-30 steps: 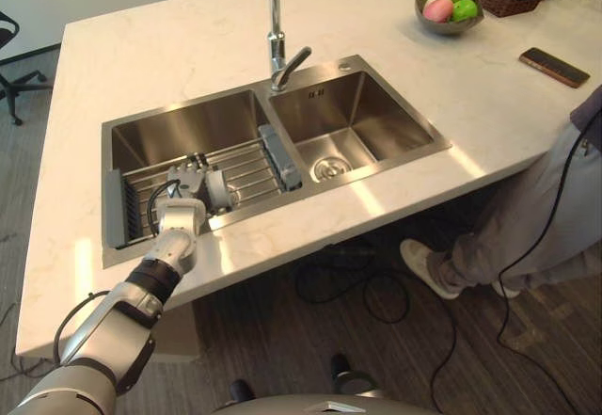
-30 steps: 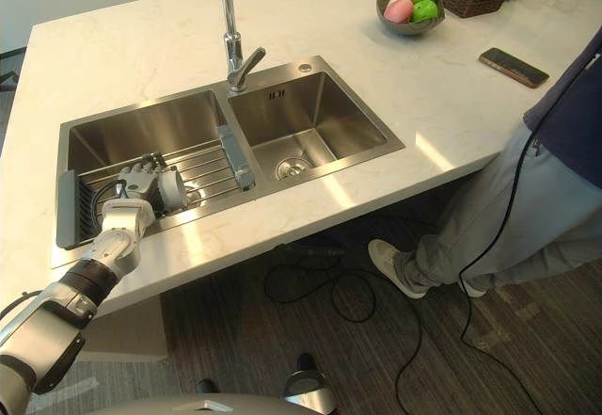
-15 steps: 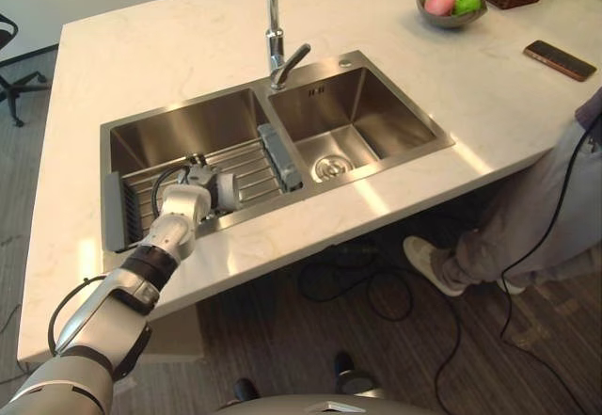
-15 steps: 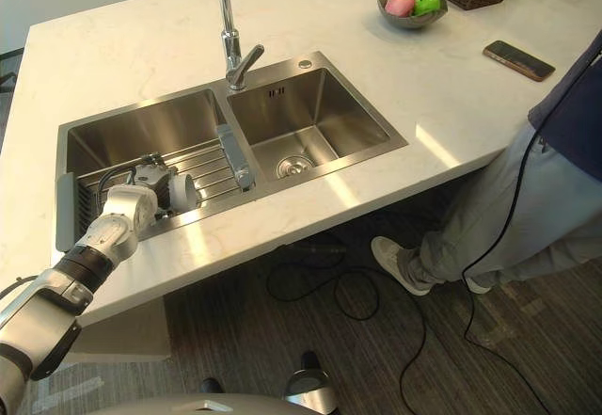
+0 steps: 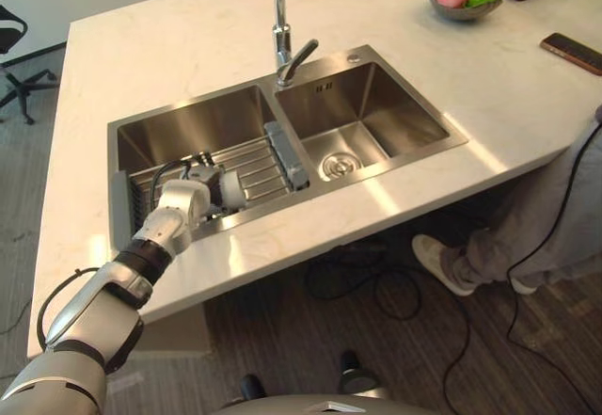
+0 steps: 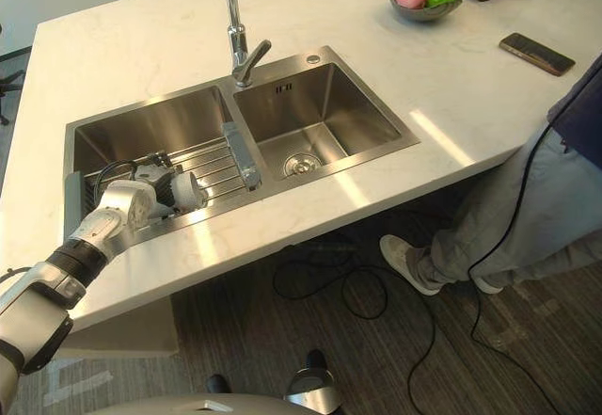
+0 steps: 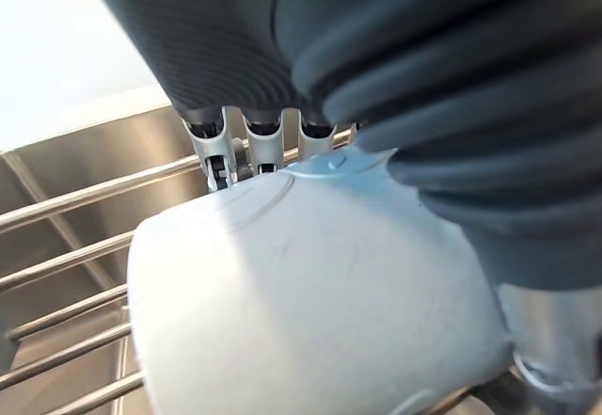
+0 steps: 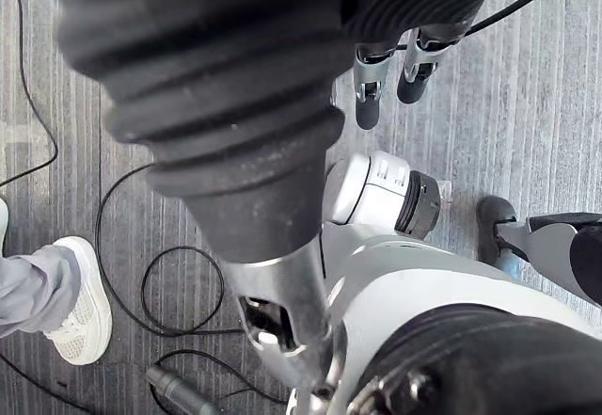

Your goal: Walk over to the sink, pick up the cup, carry it to the dishwasher, place the cup inside the dishwasher, then close the dishwasher door

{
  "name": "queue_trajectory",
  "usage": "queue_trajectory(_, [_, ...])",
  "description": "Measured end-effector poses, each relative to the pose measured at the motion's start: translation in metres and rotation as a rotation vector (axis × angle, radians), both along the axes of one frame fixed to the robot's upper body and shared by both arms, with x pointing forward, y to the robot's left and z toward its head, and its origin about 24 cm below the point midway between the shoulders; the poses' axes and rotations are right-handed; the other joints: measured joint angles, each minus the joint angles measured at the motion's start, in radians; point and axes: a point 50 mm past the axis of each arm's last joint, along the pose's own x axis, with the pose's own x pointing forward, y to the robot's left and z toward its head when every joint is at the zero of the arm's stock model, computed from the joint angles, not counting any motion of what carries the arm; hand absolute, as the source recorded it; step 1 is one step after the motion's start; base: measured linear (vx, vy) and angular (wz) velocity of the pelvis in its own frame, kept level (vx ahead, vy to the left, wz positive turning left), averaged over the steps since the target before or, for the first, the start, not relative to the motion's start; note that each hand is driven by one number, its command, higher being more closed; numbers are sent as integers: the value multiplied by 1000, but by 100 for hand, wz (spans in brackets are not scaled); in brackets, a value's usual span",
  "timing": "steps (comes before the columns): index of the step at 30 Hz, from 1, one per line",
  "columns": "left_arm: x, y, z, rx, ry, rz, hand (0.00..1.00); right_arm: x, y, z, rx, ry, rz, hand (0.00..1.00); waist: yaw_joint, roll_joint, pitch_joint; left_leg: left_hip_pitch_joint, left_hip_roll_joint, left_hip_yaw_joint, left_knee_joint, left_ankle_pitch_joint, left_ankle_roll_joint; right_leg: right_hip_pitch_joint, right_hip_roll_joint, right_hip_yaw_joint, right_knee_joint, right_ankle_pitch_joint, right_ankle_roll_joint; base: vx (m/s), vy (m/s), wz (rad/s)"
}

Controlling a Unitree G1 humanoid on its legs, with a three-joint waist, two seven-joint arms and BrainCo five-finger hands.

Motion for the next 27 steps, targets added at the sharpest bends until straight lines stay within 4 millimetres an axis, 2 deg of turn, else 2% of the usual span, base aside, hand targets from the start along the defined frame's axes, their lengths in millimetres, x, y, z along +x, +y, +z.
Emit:
queue_trajectory(3, [-2, -1, -2, -149, -67, -29, 100, 0, -1, 0, 1, -5, 1, 0, 2, -3, 3, -3, -5, -17, 0, 0, 2, 1, -6, -16, 14, -11, 3, 7, 7, 17])
queue_trajectory(4, [-7, 3, -6, -280, -119, -20, 100, 1, -1, 0, 5, -14, 0, 0, 9, -3, 3, -4, -6, -19, 0, -1, 3, 2, -7, -18, 14, -14, 3, 19, 0, 13])
queue_trajectory(6, [-9, 6, -1, -420, -193, -5, 100, 1, -1, 1, 11, -29, -8, 0, 12, 0, 10, -5, -8, -35, 0, 0, 4, 12, -9, -36, 15, -18, 4, 15, -10, 24])
queue_trajectory(8, [-16, 9, 6, -669, -324, 33, 100, 1, -2, 1, 17, -42, -39, 0, 23, -5, 15, -12, -9, -58, 0, 2, 7, 17, -10, -61, 20, -28, 3, 16, -16, 31])
queue_trajectory(9, [-20, 11, 7, -729, -361, 49, 100, 2, -2, 1, 20, -49, -43, 0, 25, -6, 16, -17, -9, -65, 0, 2, 7, 17, -10, -67, 21, -30, 3, 32, -15, 21])
queue_trajectory(12, [-33, 33, 9, -842, -510, 126, 100, 3, -4, 2, 15, -64, -62, 0, 55, -9, 19, -19, -9, -74, 6, 3, 8, 27, -9, -74, 27, -38, 1, 58, -17, 12])
queue_trajectory(14, [-42, 59, 24, -879, -661, 167, 100, 1, -6, 2, 16, -59, -82, 0, 84, -10, 19, -21, -7, -94, 11, 3, 8, 30, -9, -95, 42, -52, -6, 28, -29, 21])
queue_trajectory(15, [-44, 64, 31, -887, -703, 167, 100, 0, -7, 2, 19, -56, -91, 0, 90, -10, 19, -23, -6, -101, 15, 3, 8, 32, -9, -100, 49, -56, -7, 3, -25, 27])
queue_trajectory(16, [-48, 71, 45, -912, -793, 153, 100, -2, -9, 2, 14, -53, -103, 0, 112, -11, 19, -24, -5, -109, 22, 2, 8, 33, -10, -105, 59, -62, -9, -14, -22, 28])
queue_trajectory(19, [-57, 81, 87, -1090, -996, 106, 100, -4, -18, 4, 3, -66, -155, 0, 149, -14, 18, -23, -7, -144, 25, 3, 8, 51, -11, -135, 67, -76, -11, -39, -15, 31])
queue_trajectory(21, [-63, 88, 103, -1228, -1077, 100, 100, -6, -23, 5, -7, -65, -181, 0, 164, -15, 17, -19, -7, -158, 26, 4, 8, 62, -12, -152, 74, -81, -12, -65, -7, 24])
queue_trajectory(24, [-68, 105, 113, -1457, -1147, 164, 100, -11, -29, 6, -19, -54, -212, 0, 178, -18, 5, -17, -8, -167, 22, 13, 10, 61, -12, -158, 81, -83, -13, -68, 0, 9])
queue_trajectory(27, [-71, 117, 109, -1682, -1175, 252, 100, -13, -30, 7, -30, -69, -216, 0, 183, -26, -4, -19, -11, -184, 9, 29, 12, 62, -12, -175, 86, -84, -14, -69, 0, 16])
